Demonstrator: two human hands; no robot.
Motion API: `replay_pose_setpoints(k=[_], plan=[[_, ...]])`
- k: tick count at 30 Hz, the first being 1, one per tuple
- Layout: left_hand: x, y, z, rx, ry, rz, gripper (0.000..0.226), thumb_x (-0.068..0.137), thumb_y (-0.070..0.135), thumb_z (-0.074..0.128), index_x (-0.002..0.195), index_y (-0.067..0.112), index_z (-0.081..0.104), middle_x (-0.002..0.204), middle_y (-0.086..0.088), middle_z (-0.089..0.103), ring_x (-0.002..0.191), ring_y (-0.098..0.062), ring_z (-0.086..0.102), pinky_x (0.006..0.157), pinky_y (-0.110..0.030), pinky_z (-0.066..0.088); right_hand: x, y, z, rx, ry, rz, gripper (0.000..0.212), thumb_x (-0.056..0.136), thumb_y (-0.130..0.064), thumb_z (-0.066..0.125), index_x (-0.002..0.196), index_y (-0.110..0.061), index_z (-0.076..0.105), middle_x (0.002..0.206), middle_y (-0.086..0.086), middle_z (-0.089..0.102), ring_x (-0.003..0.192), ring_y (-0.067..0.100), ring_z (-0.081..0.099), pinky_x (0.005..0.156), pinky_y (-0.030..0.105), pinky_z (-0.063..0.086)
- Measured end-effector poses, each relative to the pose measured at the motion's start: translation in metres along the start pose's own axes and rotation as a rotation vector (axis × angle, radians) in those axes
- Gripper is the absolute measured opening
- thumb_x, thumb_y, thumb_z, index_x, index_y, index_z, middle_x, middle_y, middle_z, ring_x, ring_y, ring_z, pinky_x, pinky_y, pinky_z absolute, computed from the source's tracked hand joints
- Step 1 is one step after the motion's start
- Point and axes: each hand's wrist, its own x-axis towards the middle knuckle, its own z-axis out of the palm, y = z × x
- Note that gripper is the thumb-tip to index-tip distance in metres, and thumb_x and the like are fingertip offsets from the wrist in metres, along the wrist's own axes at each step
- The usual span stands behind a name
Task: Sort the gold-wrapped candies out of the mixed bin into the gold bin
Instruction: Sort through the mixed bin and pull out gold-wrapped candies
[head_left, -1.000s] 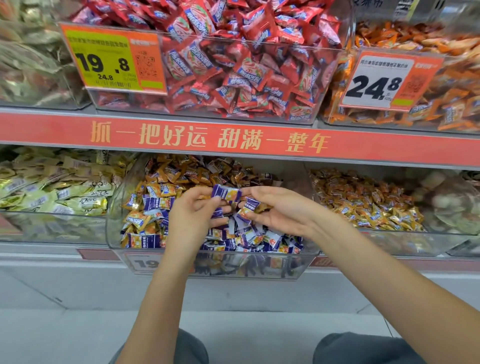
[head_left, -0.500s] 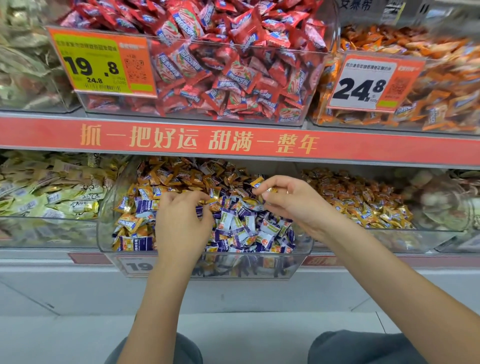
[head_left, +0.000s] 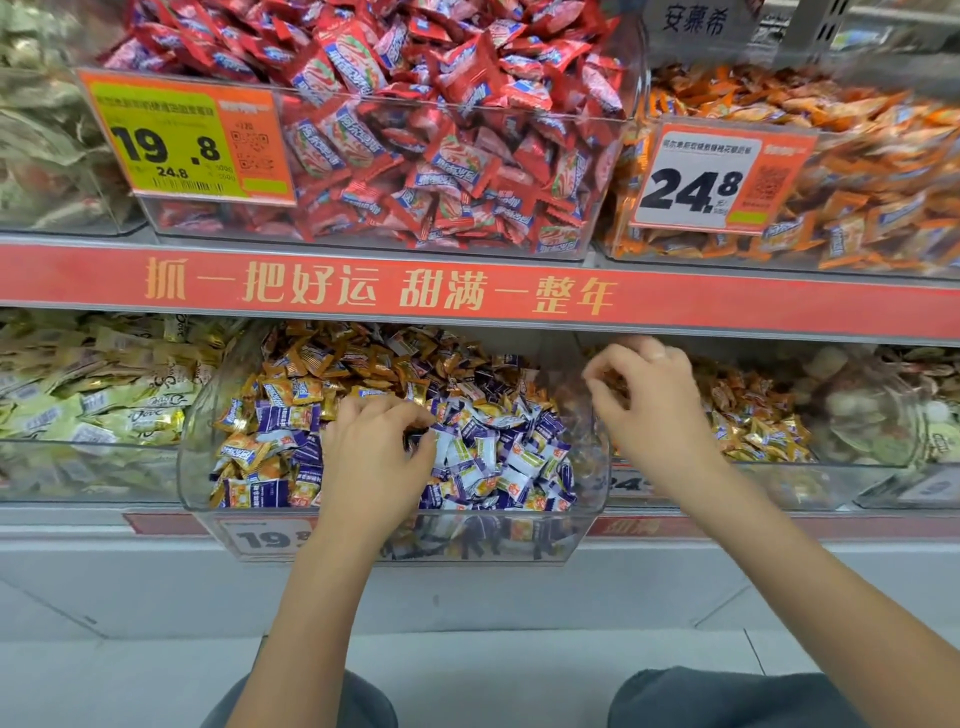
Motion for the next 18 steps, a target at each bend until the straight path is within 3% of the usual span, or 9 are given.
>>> replay_pose_setpoints(k=[2, 4, 7, 11, 14, 18], plan=[[0.000, 0.000, 0.000, 0.055, -0.073, 0.019, 0.028, 0.088, 0.028, 0.060, 0.116, 0.027, 0.064, 0.122, 0.006, 0.060, 0.114, -0.022, 0.037, 0.080, -0.034, 0.028, 0.001, -0.029, 0.014, -0.010, 0.008, -0.190, 0.014, 0.092, -0.011, 0.054, 0.101, -0.014, 0.064, 0.104, 0.003, 0.060, 0.106, 0.025, 0.047, 0.088, 0.041, 0.043], [0.000, -0.001, 0.001, 0.121, -0.140, 0.063, 0.039, 0.090, 0.035, 0.056, 0.129, 0.031, 0.053, 0.133, 0.013, 0.051, 0.120, -0.018, 0.030, 0.085, -0.035, 0.025, 0.013, -0.049, 0.043, -0.063, -0.207, -0.248, 0.026, 0.093, -0.005, 0.052, 0.117, -0.011, 0.060, 0.112, 0.009, 0.060, 0.109, 0.028, 0.051, 0.089, 0.044, 0.047], [-0.003, -0.002, 0.002, 0.101, -0.134, 0.073, 0.036, 0.091, 0.035, 0.055, 0.127, 0.034, 0.054, 0.133, 0.016, 0.051, 0.120, -0.015, 0.028, 0.085, -0.034, 0.024, 0.044, -0.057, 0.080, -0.153, -0.529, -0.141, 0.034, 0.093, -0.004, 0.053, 0.127, -0.007, 0.054, 0.120, 0.017, 0.059, 0.102, 0.032, 0.058, 0.083, 0.041, 0.052], [0.001, -0.013, 0.000, 0.050, -0.106, 0.067, 0.029, 0.090, 0.029, 0.059, 0.118, 0.032, 0.061, 0.125, 0.012, 0.057, 0.119, -0.020, 0.035, 0.082, -0.032, 0.026, 0.070, -0.052, 0.083, -0.120, -0.679, -0.005, 0.026, 0.091, -0.008, 0.061, 0.117, -0.006, 0.063, 0.115, 0.011, 0.064, 0.092, 0.023, 0.062, 0.079, 0.033, 0.054], [0.001, -0.018, -0.002, 0.007, -0.103, 0.076, 0.027, 0.089, 0.025, 0.060, 0.115, 0.029, 0.064, 0.120, 0.010, 0.060, 0.116, -0.022, 0.039, 0.089, -0.035, 0.031, 0.071, -0.042, 0.066, 0.244, -0.647, 0.171, 0.015, 0.089, -0.011, 0.065, 0.102, -0.015, 0.068, 0.098, 0.008, 0.068, 0.076, 0.017, 0.061, 0.069, 0.028, 0.054], [0.001, -0.015, -0.005, -0.004, -0.022, 0.095, 0.022, 0.089, 0.020, 0.059, 0.110, 0.024, 0.067, 0.113, 0.008, 0.065, 0.108, -0.024, 0.044, 0.083, -0.034, 0.033, 0.054, -0.035, 0.037, 0.752, -0.527, 0.292, 0.016, 0.088, -0.005, 0.065, 0.088, -0.021, 0.069, 0.101, 0.015, 0.069, 0.093, 0.024, 0.065, 0.087, 0.035, 0.055]])
